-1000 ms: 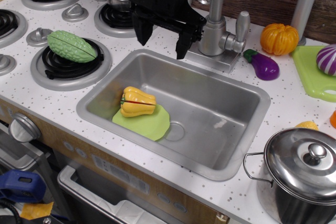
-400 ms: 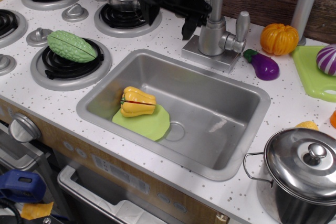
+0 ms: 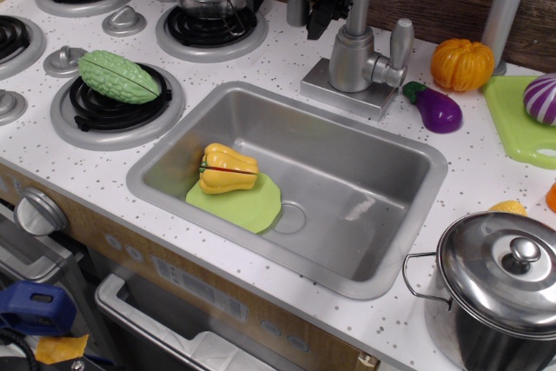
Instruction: Turn faucet front to left
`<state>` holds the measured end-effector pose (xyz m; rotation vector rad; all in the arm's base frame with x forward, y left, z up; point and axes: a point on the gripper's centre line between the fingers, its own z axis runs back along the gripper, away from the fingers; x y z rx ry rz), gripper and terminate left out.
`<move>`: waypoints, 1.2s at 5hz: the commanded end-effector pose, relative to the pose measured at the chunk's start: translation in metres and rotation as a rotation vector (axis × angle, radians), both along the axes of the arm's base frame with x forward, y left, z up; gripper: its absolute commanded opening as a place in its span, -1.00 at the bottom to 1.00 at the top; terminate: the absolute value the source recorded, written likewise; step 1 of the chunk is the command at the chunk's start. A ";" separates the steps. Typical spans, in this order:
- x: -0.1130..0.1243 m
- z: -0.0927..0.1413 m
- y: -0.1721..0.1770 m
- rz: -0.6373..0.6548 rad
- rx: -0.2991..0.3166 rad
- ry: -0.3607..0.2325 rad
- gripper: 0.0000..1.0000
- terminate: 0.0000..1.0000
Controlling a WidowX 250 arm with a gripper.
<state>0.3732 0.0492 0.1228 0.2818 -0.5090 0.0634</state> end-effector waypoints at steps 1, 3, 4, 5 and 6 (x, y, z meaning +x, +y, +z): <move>0.013 0.015 0.014 0.000 0.026 -0.084 -1.00 -1.00; 0.021 0.006 0.043 -0.067 0.040 -0.141 -1.00 -1.00; 0.028 0.003 0.053 -0.097 0.058 -0.152 -1.00 -1.00; 0.034 -0.002 0.064 -0.130 0.074 -0.177 -1.00 -1.00; 0.039 -0.006 0.073 -0.150 0.081 -0.208 -1.00 -1.00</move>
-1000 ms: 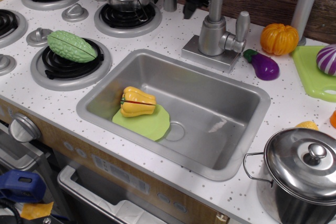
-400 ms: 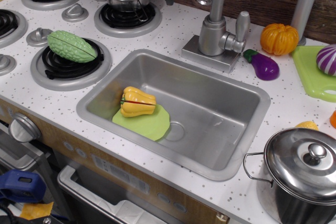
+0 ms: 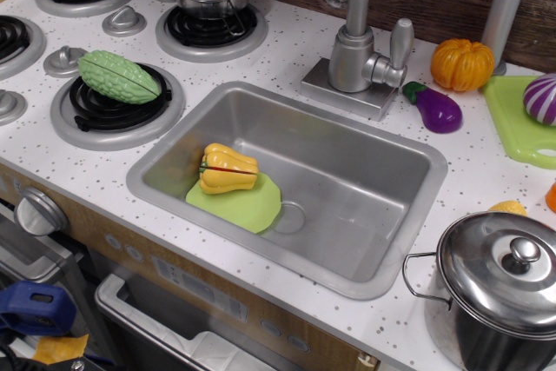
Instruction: Turn faucet front to left
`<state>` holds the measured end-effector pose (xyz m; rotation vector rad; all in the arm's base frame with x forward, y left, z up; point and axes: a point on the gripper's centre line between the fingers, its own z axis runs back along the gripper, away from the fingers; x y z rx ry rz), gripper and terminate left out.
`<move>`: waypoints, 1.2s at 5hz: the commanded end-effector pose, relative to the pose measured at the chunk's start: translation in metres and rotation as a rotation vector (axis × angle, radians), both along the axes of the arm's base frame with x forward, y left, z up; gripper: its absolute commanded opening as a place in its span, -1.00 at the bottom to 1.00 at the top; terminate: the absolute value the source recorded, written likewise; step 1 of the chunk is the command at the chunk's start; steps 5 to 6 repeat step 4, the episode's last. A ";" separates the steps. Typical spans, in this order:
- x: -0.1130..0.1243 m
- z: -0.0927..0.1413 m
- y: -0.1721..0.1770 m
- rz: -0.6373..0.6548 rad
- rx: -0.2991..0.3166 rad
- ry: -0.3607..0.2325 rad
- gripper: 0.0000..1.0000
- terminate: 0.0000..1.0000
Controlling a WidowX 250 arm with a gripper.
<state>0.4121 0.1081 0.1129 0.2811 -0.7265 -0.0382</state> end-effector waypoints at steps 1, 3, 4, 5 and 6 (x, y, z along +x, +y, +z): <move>0.010 0.000 0.020 -0.041 0.042 -0.047 -1.00 -1.00; 0.027 -0.002 0.027 -0.062 0.029 -0.081 -1.00 -1.00; 0.030 0.006 0.030 -0.081 0.037 -0.062 -1.00 1.00; 0.030 0.006 0.030 -0.081 0.037 -0.062 -1.00 1.00; 0.030 0.006 0.030 -0.081 0.037 -0.062 -1.00 1.00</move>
